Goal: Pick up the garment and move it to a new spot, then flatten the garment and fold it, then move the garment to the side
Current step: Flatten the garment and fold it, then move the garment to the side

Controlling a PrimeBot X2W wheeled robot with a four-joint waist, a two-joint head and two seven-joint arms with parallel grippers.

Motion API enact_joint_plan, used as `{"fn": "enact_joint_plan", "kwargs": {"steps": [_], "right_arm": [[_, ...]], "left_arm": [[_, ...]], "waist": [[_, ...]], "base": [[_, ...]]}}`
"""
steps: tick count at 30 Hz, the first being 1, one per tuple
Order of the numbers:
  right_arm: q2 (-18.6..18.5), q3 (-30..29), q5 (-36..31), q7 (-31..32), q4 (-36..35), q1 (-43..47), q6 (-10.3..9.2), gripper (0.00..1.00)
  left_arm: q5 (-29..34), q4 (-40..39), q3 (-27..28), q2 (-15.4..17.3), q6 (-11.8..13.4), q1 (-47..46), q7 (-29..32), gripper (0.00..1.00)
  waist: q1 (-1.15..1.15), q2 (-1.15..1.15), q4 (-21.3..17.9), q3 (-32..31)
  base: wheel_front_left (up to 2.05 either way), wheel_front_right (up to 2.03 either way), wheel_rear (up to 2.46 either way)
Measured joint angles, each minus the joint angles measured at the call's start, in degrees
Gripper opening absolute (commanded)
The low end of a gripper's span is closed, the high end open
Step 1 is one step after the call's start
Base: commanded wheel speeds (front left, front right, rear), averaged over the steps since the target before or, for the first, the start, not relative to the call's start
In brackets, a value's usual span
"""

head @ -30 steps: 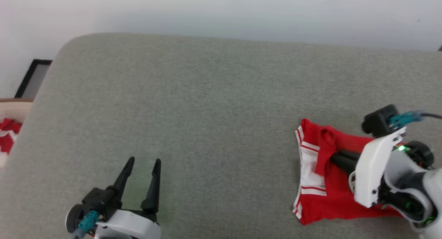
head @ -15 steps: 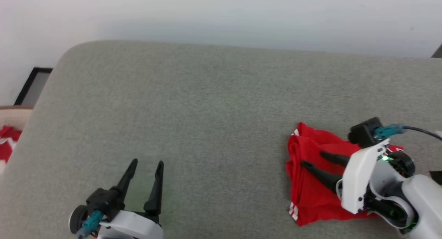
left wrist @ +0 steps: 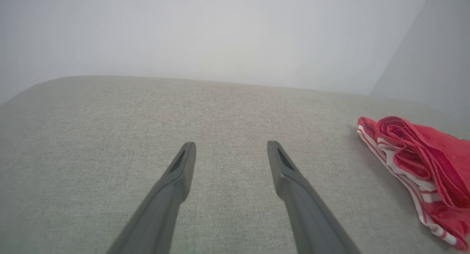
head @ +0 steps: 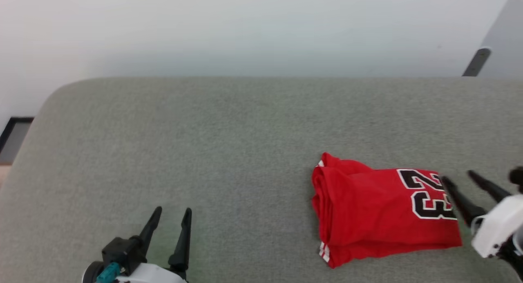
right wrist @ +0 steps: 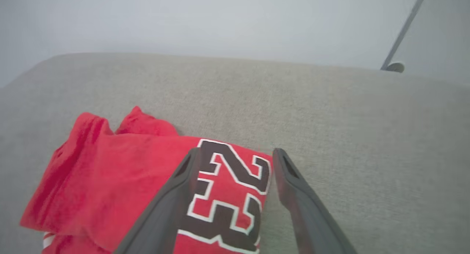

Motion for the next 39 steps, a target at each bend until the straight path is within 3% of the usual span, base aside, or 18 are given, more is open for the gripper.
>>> {"fn": "enact_joint_plan", "kwargs": {"steps": [7, 11, 22, 39], "right_arm": [[3.45, -3.76, -4.79, -13.19, 8.37, 0.49, 0.0, 1.0], [5.37, -6.71, -7.19, -16.53, 10.05, 2.47, 0.0, 1.0], [9.9, -17.86, -15.5, -17.35, 2.2, 12.46, 0.0, 1.0], [13.76, -26.09, -18.37, -16.51, -9.51, 24.27, 0.0, 1.0]], "left_arm": [[-0.05, 1.08, 0.83, 0.26, 0.0, 1.7, -0.01, 1.0], [0.47, 1.04, 1.31, 0.12, 0.0, 2.8, -0.01, 1.0], [1.91, -1.76, 3.37, 0.44, 0.0, 6.92, -0.01, 1.0], [5.21, -8.18, 6.2, -0.16, 0.0, 13.1, -0.01, 1.0]], "waist": [[0.0, 0.0, -2.03, -2.62], [0.0, 0.0, -2.59, -4.27], [0.0, 0.0, -2.96, -6.8], [0.0, 0.0, -2.56, -6.66]], "base": [[0.0, 0.0, 0.0], [0.0, 0.0, 0.0], [0.0, 0.0, 0.0], [0.0, 0.0, 0.0]]}}
